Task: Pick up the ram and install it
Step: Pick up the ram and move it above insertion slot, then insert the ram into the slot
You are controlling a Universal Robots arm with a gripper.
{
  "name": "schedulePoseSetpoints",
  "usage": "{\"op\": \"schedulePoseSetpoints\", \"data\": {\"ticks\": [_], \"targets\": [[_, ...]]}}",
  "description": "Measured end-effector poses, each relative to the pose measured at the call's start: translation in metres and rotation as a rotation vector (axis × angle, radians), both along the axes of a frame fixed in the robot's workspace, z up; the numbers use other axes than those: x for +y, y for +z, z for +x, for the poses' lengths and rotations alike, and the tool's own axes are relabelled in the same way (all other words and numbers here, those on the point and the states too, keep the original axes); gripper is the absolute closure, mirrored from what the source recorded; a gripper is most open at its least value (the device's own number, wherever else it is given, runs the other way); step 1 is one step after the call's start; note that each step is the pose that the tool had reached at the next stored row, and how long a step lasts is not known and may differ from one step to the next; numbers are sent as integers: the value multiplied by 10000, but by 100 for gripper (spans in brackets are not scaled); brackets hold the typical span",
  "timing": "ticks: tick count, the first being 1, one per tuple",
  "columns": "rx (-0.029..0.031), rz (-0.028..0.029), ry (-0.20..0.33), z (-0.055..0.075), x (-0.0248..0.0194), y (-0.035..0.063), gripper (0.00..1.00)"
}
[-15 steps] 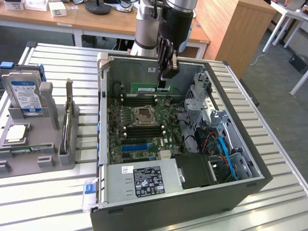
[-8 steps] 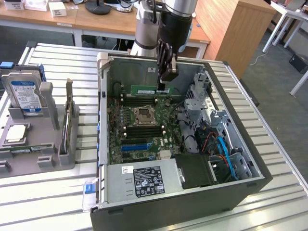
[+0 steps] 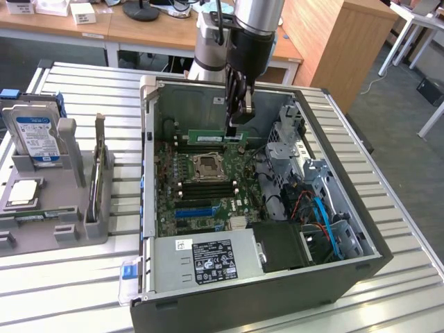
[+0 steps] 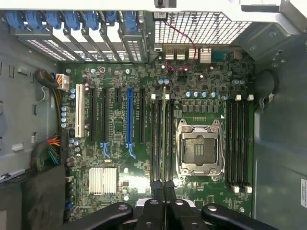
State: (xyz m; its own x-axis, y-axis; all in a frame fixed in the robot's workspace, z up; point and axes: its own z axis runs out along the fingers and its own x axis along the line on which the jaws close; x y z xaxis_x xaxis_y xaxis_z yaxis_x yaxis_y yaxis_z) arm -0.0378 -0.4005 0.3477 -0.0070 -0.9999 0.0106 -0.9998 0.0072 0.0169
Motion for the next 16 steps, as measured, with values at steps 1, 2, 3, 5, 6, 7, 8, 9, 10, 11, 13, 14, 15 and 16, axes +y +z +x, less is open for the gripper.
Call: {"op": "schedulePoseSetpoints", "data": {"ticks": [1,2,3,5,6,7,8,9,10,11,13,14,15,16], "targets": [[0,-1,0,0,0,-2,88],[0,-1,0,0,0,-3,88],[0,-1,0,0,-1,-3,88],[-1,1,0,0,0,-4,88],[-1,1,0,0,0,-4,88],[-2,2,0,0,0,-7,88],[-3,6,0,0,0,-14,88],[-2,4,0,0,0,-18,88],[-1,1,0,0,0,-21,88],[0,-1,0,0,0,-22,88],[0,-1,0,0,-1,-22,88],[0,5,0,0,0,-23,88],[-1,5,0,0,0,-23,88],[-1,6,0,0,0,-23,88]]}}
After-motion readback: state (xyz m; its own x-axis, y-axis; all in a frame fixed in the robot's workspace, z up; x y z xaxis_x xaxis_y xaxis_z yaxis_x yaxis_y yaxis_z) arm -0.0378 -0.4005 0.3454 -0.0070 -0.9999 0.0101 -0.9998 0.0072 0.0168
